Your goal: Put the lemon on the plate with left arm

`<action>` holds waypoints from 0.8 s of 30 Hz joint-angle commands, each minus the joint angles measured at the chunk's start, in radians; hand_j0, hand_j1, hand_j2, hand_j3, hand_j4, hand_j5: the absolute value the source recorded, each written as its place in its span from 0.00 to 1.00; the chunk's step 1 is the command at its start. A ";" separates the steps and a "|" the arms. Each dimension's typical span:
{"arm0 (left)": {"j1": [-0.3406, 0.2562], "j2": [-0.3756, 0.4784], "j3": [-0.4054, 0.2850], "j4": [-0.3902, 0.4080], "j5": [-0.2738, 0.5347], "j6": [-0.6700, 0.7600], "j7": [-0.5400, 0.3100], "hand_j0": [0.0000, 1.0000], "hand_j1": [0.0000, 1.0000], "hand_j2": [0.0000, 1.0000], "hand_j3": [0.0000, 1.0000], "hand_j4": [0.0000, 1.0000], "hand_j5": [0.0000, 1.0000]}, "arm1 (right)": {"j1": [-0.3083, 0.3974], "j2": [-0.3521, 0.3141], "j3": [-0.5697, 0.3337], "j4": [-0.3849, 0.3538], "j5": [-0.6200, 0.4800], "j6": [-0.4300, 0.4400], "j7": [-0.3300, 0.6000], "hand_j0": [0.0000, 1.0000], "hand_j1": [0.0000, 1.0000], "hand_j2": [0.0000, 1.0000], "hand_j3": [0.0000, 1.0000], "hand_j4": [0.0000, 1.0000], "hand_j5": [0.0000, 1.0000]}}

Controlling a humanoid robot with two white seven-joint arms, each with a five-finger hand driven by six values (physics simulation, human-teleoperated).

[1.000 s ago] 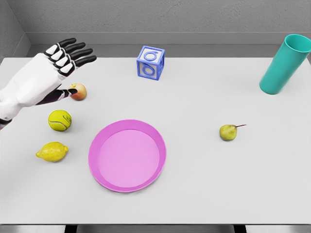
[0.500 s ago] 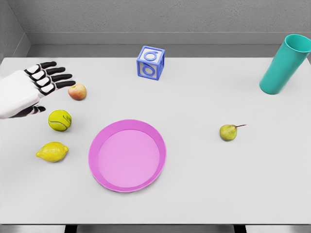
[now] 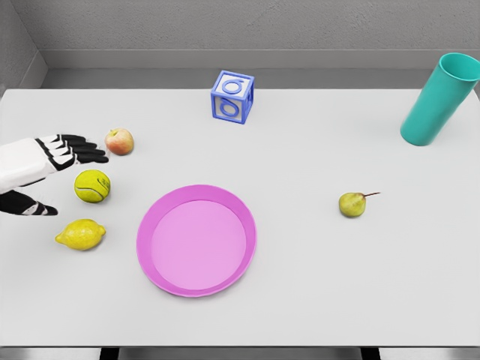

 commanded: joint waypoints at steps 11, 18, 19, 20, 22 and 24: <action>0.101 -0.005 0.002 0.040 0.057 0.001 -0.079 1.00 1.00 1.00 1.00 1.00 1.00 | 0.000 0.000 0.000 0.000 -0.001 0.000 0.000 1.00 1.00 1.00 1.00 1.00 1.00; 0.143 -0.003 0.003 -0.015 0.151 0.001 -0.077 1.00 1.00 1.00 1.00 1.00 1.00 | 0.000 0.000 0.000 0.000 -0.001 0.000 0.000 1.00 1.00 1.00 1.00 1.00 1.00; 0.153 -0.002 0.005 -0.015 0.166 0.001 -0.077 1.00 1.00 1.00 1.00 1.00 1.00 | 0.000 0.000 0.000 0.000 -0.001 0.000 0.000 1.00 1.00 1.00 1.00 1.00 1.00; 0.164 -0.002 0.005 -0.015 0.174 0.001 -0.077 1.00 1.00 1.00 1.00 1.00 1.00 | 0.000 0.000 0.000 0.000 -0.001 0.000 0.000 1.00 1.00 1.00 1.00 1.00 1.00; 0.181 -0.003 0.006 -0.014 0.177 0.001 -0.077 1.00 1.00 1.00 1.00 1.00 1.00 | 0.000 0.000 0.000 0.000 -0.001 0.000 0.000 1.00 1.00 1.00 1.00 1.00 1.00; 0.193 -0.003 0.006 -0.012 0.172 0.001 -0.077 1.00 1.00 1.00 1.00 1.00 1.00 | 0.000 0.000 0.000 0.000 -0.001 0.000 0.000 1.00 1.00 1.00 1.00 1.00 1.00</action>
